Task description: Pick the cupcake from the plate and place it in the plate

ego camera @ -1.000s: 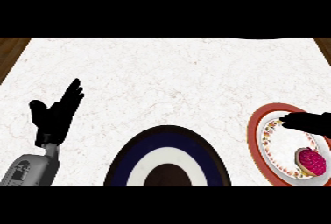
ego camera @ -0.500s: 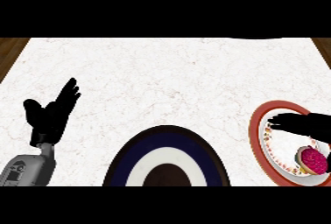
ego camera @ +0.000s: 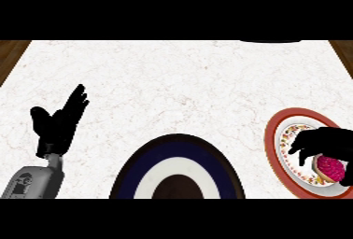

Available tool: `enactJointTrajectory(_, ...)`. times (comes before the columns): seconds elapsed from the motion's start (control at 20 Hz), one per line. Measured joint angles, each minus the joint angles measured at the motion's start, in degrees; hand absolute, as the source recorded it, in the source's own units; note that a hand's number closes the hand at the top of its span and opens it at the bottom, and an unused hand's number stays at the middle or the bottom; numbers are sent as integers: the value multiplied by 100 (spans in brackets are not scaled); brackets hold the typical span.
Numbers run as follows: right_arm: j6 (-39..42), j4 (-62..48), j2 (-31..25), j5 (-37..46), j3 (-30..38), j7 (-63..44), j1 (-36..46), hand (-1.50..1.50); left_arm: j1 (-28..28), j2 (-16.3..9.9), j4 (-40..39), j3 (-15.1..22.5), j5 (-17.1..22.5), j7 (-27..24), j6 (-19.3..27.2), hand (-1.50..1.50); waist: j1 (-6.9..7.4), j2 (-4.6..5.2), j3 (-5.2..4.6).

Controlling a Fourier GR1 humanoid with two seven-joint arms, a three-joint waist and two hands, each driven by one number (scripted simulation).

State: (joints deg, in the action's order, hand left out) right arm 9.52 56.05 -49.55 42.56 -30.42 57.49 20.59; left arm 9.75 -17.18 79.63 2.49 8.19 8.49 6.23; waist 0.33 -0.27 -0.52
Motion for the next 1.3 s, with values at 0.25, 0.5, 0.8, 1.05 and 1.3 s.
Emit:
enactJointTrajectory(0.25, -63, 263, -64, -22, -8, 78, -151, 150, 13, 18, 34, -33, -60, 50, 6, 0, -6, -9, -11)
enactJointTrajectory(0.5, -67, 414, -52, -293, 151, 102, -317, 150, 95, 56, -33, -84, -104, 44, -7, 0, -33, 4, 3)
enactJointTrajectory(0.8, -263, 1876, -15, -208, -648, 469, -583, 150, 44, 20, -16, -89, -88, 54, -101, 0, 9, -46, 11)
enactJointTrajectory(1.05, -332, 3561, 50, -88, -1906, 691, -695, 150, 51, 69, -43, -30, -103, 48, -120, 0, 102, -64, -4)
enactJointTrajectory(1.3, -325, 5208, -181, -1170, -2224, 626, -1104, 150, -59, 30, -6, -124, -84, 9, -86, 0, -59, -44, 23)
